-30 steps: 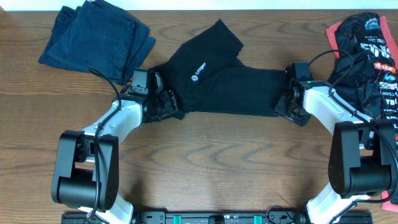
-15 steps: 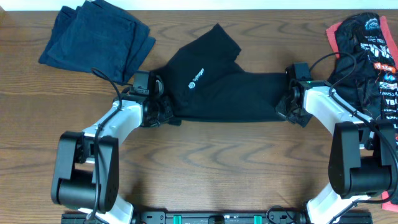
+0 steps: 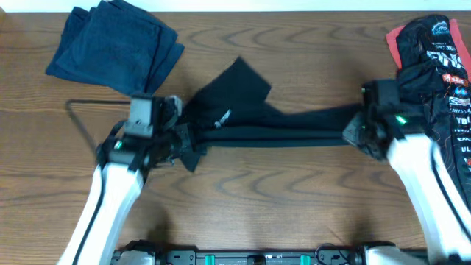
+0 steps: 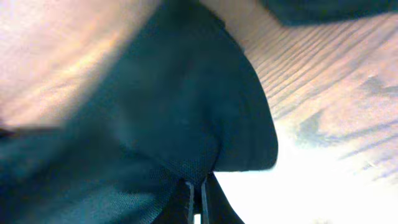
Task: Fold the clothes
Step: 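Lift the shirt with both grippers and stretch it apart, then lower the shirt onto the table with both grippers, pulling it flat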
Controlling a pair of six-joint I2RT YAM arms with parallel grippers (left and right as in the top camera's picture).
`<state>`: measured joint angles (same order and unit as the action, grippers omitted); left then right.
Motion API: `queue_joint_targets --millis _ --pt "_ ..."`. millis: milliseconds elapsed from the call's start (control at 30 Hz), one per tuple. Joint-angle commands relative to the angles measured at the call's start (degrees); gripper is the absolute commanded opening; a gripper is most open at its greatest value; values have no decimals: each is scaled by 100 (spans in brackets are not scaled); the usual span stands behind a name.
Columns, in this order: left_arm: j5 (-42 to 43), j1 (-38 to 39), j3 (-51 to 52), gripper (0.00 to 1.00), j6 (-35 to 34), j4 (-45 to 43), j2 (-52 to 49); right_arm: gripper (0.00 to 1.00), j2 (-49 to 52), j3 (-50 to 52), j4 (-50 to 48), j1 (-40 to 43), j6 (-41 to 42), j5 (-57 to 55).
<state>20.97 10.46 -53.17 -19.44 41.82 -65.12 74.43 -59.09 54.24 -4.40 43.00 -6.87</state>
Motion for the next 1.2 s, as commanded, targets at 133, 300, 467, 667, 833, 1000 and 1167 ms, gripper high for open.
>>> queue_joint_targets --millis 133,300,467,667,833,1000,1167 --pt "-382 415 -612 6 -212 232 1770 2 -1696 -577 461 133 61 -79" --pt "-1121 640 -1104 5 -225 103 2100 2 -1982 -1008 393 138 -2 -87" --pt "-1567 634 -1126 6 -223 -619 1611 4 -1478 -1036 -216 140 28 -85" --pt "-2243 634 -1126 6 -111 -1744 -20 14 -83 -1036 -1182 140 15 -85" --pt "-2363 616 -1126 32 -50 -2730 -1834 64 1226 -1036 -1799 136 -197 -76" --pt "-2302 522 -1128 98 -63 -2769 -3016 99 1982 -1036 -1694 140 -437 136" --pt "-2295 520 -1132 98 -74 -2369 -2975 99 1884 -1073 -1346 133 -605 153"
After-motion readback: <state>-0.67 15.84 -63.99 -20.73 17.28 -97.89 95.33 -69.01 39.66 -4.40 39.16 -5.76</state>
